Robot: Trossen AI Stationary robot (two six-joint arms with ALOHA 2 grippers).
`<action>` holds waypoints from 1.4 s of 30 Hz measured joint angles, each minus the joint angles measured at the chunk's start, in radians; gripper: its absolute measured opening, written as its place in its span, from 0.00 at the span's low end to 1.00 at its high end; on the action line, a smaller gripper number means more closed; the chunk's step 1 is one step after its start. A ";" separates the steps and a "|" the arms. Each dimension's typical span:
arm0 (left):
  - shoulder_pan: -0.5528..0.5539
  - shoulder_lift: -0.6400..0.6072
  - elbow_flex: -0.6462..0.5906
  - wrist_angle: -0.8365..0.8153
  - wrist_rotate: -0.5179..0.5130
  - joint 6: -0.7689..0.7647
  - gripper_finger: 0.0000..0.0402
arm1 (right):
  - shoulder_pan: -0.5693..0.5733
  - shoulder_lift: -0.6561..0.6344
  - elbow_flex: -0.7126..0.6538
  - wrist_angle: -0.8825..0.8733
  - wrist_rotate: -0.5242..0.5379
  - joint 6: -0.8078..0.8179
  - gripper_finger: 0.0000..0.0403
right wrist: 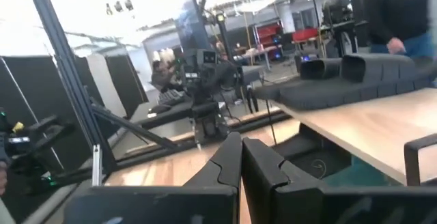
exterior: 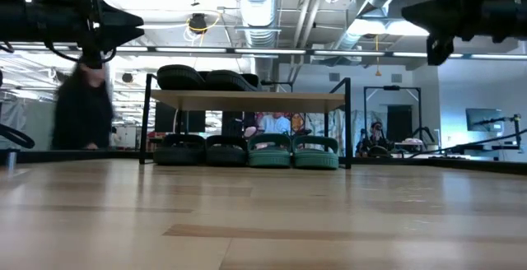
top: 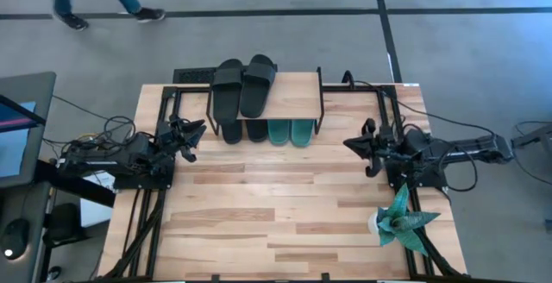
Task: Pick and place slides into the shelf
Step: Return to Home Position
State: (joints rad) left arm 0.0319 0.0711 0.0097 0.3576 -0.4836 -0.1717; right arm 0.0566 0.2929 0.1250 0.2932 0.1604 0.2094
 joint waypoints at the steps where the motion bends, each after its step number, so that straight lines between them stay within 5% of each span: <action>1: 0.000 0.000 0.000 0.000 0.000 -0.004 0.27 | 0.000 -0.018 -0.018 0.007 0.000 0.004 0.00; 15: 0.000 0.000 -0.001 -0.003 -0.012 -0.035 0.27 | -0.001 -0.287 -0.118 -0.064 0.003 -0.004 0.00; 28: 0.000 0.000 -0.001 -0.186 -0.014 -0.051 0.27 | 0.000 -0.290 -0.119 -0.250 0.026 0.044 0.00; 42: -0.001 0.001 -0.002 -0.271 0.029 -0.079 0.27 | 0.003 -0.286 -0.119 -0.256 -0.019 0.072 0.00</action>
State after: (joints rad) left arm 0.0311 0.0719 0.0082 0.0869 -0.4549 -0.2509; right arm 0.0593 0.0071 0.0055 0.0368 0.1413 0.2817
